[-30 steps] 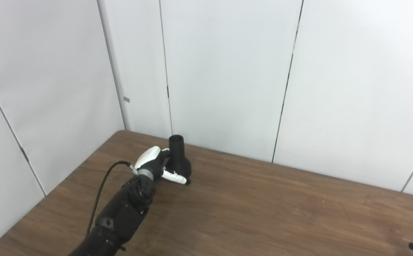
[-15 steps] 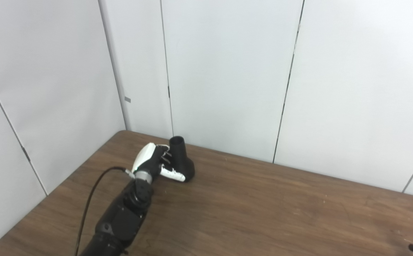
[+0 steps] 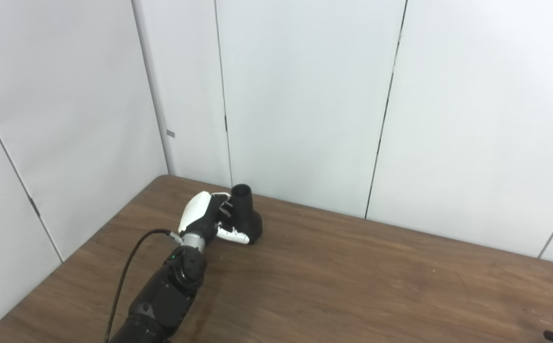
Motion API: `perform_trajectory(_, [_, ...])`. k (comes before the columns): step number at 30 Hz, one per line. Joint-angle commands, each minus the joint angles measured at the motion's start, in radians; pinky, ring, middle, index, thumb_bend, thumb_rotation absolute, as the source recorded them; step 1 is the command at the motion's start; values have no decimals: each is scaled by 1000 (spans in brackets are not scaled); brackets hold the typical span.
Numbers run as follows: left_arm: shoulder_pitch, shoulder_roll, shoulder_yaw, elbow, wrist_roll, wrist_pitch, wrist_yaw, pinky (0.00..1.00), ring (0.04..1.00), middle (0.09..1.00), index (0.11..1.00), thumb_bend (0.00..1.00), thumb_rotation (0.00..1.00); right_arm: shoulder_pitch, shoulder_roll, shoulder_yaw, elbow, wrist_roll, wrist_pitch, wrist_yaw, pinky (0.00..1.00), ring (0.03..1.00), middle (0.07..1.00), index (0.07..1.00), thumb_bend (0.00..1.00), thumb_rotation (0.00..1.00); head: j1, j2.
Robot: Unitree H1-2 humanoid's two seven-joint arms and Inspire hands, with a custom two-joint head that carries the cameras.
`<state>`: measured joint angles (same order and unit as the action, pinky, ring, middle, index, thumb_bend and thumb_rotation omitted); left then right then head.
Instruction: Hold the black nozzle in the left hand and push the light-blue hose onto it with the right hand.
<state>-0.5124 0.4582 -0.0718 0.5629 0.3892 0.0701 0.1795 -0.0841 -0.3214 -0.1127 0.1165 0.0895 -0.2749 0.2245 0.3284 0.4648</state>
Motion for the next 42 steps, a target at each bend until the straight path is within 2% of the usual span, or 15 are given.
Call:
perform_trajectory(1, [29, -21, -53, -12, 15, -9, -69, 472, 445, 431, 494, 526, 0, -1, 15, 2, -13, 4, 1, -17, 695, 813, 899, 882, 888, 285, -1, 2])
perform_trajectory(4, [36, -15, -98, -43, 28, -29, -97, 594, 504, 452, 491, 527, 0, 0, 24, 5, -28, -11, 11, -26, 687, 809, 897, 880, 887, 282, -12, 5])
perform_trajectory(11, [62, -22, -169, -134, -4, -85, -197, 697, 496, 429, 498, 525, 0, -3, 40, 11, -61, -23, 40, -37, 679, 804, 898, 885, 881, 277, -45, 15])
perform_trajectory(18, [84, -39, -201, -228, -61, -89, -322, 600, 466, 418, 501, 524, 0, -2, 51, 26, -111, -45, 98, -51, 700, 822, 896, 886, 885, 281, -110, 47])
perform_trajectory(20, [91, -47, -205, -257, -85, -72, -359, 482, 410, 458, 486, 527, 0, -3, 55, 28, -117, -53, 102, -56, 693, 821, 895, 886, 878, 276, -130, 54])
perform_trajectory(22, [101, -55, -211, -299, -117, -46, -405, 261, 302, 468, 482, 527, 0, -3, 64, 31, -133, -55, 114, -61, 676, 814, 896, 888, 861, 255, -146, 59])
perform_trajectory(24, [110, -63, -224, -348, -142, -30, -445, 164, 261, 470, 481, 527, 0, -6, 79, 37, -156, -61, 129, -70, 665, 809, 897, 891, 849, 241, -186, 73])
perform_trajectory(28, [117, -80, -265, -431, -123, -10, -477, 189, 284, 471, 480, 527, 0, -7, 100, 50, -200, -93, 159, -90, 647, 801, 906, 898, 830, 224, -223, 87])
perform_trajectory(30, [117, -95, -278, -445, -116, -6, -481, 224, 314, 422, 493, 523, 0, -7, 106, 54, -216, -101, 175, -94, 660, 805, 909, 901, 824, 219, -233, 90])
perform_trajectory(33, [122, -122, -297, -454, -95, -1, -480, 252, 312, 466, 482, 527, 0, -4, 112, 58, -245, -118, 198, -96, 673, 807, 912, 904, 819, 218, -252, 100])
perform_trajectory(34, [122, -131, -306, -451, -83, -3, -480, 251, 313, 427, 491, 524, 0, -2, 114, 59, -254, -121, 205, -96, 674, 807, 913, 904, 819, 223, -256, 103])
perform_trajectory(37, [121, -154, -333, -430, -39, -28, -475, 404, 469, 473, 485, 526, 0, 0, 121, 59, -272, -126, 224, -101, 672, 805, 912, 904, 822, 233, -266, 110])
perform_trajectory(38, [120, -160, -340, -422, -23, -39, -469, 413, 477, 473, 486, 526, 0, 0, 122, 59, -277, -127, 230, -103, 670, 803, 911, 904, 822, 233, -274, 115])
perform_trajectory(41, [121, -174, -356, -405, 29, -64, -447, 294, 396, 439, 496, 525, 0, -1, 124, 58, -289, -131, 244, -106, 668, 803, 909, 903, 823, 234, -285, 122])
perform_trajectory(42, [121, -178, -364, -401, 48, -71, -438, 295, 412, 442, 497, 526, 0, -1, 125, 58, -292, -131, 248, -107, 665, 803, 909, 903, 825, 238, -294, 126])
